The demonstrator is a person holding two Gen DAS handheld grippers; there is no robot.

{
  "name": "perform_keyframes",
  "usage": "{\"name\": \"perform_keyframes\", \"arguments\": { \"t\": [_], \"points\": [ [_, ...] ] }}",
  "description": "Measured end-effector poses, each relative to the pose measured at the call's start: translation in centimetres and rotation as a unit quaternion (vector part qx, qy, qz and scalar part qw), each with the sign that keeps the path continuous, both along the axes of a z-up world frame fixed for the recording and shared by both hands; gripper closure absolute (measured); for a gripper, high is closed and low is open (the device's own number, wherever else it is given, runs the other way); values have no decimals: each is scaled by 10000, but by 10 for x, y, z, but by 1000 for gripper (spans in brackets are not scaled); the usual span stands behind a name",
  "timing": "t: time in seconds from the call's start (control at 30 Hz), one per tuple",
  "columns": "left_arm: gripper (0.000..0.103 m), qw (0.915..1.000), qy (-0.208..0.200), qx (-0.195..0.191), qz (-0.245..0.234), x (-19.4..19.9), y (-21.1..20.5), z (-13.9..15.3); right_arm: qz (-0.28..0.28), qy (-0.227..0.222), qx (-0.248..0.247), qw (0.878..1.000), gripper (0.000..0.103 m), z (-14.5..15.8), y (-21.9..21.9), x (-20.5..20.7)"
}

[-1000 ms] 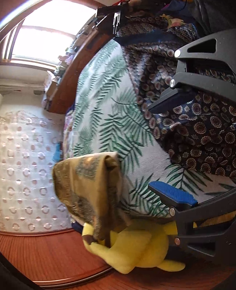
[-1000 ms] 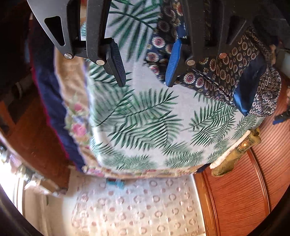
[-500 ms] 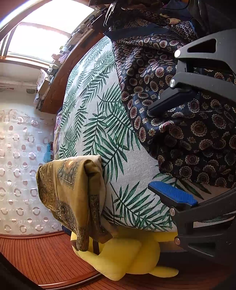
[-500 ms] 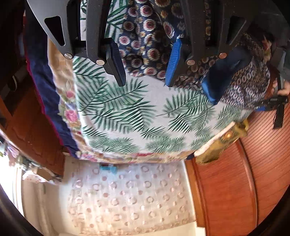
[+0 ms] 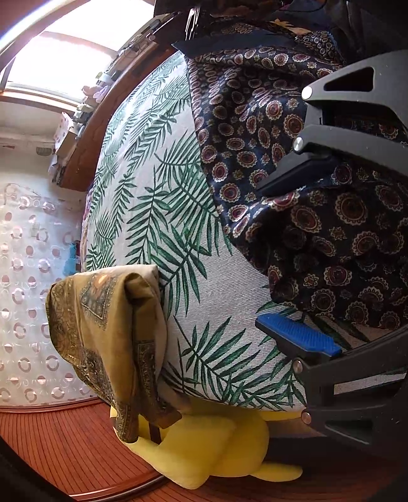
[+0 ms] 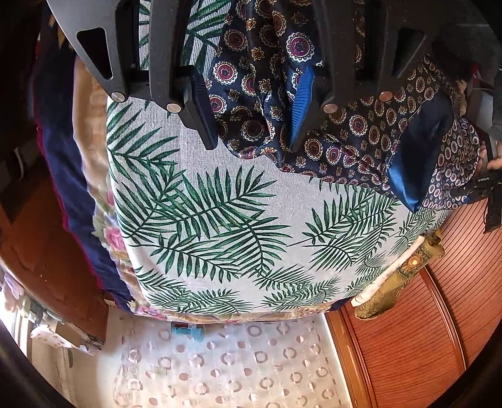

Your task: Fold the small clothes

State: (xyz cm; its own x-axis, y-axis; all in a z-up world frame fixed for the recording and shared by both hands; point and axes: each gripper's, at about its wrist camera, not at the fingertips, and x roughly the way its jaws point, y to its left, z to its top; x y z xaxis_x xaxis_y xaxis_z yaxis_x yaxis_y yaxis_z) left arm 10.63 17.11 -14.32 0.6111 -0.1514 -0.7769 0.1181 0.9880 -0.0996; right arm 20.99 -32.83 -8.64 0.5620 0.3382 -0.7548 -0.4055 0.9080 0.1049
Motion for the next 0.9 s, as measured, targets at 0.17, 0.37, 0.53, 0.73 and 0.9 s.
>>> {"name": "perform_keyframes", "arguments": {
  "t": [0.17, 0.37, 0.53, 0.73, 0.9],
  "points": [
    [26, 10000, -25, 56, 33, 2, -4, 0, 48, 24, -122, 9999, 56, -7, 10, 8],
    [56, 9998, -164, -24, -62, 1, -7, 1, 323, 93, -269, 9991, 84, -8, 19, 5],
    [95, 9987, -307, -346, -225, -9, -9, 8, 477, -23, -279, 9985, 95, -1, 26, -7],
    [96, 9914, -1042, -778, -124, -44, -2, 63, 570, -912, -87, 9942, 96, 66, 16, -51],
    [96, 9750, -2061, -806, -189, -77, -3, 151, 613, -1795, -45, 9818, 96, 150, 10, -92]
  ]
}}
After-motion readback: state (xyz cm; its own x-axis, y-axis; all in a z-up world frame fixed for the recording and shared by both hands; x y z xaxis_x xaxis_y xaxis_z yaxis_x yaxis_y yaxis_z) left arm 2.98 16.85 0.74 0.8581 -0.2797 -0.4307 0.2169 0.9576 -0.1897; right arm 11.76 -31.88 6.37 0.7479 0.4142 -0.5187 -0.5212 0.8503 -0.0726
